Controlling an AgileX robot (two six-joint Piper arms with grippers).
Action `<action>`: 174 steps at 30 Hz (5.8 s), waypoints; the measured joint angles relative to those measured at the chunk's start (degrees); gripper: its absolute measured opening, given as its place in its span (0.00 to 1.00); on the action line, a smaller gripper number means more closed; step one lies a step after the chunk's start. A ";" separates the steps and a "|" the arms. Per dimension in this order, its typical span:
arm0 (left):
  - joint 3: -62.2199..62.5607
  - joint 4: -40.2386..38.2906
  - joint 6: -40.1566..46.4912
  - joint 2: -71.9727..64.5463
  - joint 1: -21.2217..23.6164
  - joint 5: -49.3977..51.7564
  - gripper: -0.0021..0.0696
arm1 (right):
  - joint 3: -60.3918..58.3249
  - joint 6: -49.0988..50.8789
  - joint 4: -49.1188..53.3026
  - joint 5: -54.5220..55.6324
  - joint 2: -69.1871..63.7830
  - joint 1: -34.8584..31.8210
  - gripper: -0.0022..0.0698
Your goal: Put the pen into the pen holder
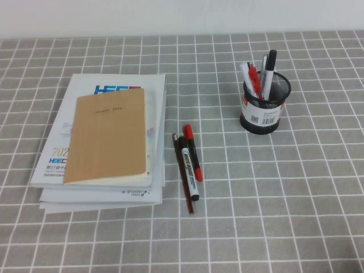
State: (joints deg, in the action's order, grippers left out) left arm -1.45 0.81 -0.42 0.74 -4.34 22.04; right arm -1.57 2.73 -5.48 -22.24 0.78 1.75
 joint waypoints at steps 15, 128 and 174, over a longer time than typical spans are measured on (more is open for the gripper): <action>0.00 0.00 0.00 0.00 0.00 0.00 0.02 | 0.00 0.00 0.00 0.00 0.00 0.00 0.01; 0.00 0.00 0.00 0.00 0.00 0.00 0.02 | 121.02 3.67 3.67 -48.07 -130.53 33.71 0.06; 0.00 0.00 0.00 0.00 0.00 0.00 0.02 | 113.22 7.76 6.72 -45.47 -112.33 35.99 0.10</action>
State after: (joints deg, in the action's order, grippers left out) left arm -1.45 0.81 -0.42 0.74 -4.34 22.04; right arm 111.65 10.50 1.24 -67.71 -111.55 37.74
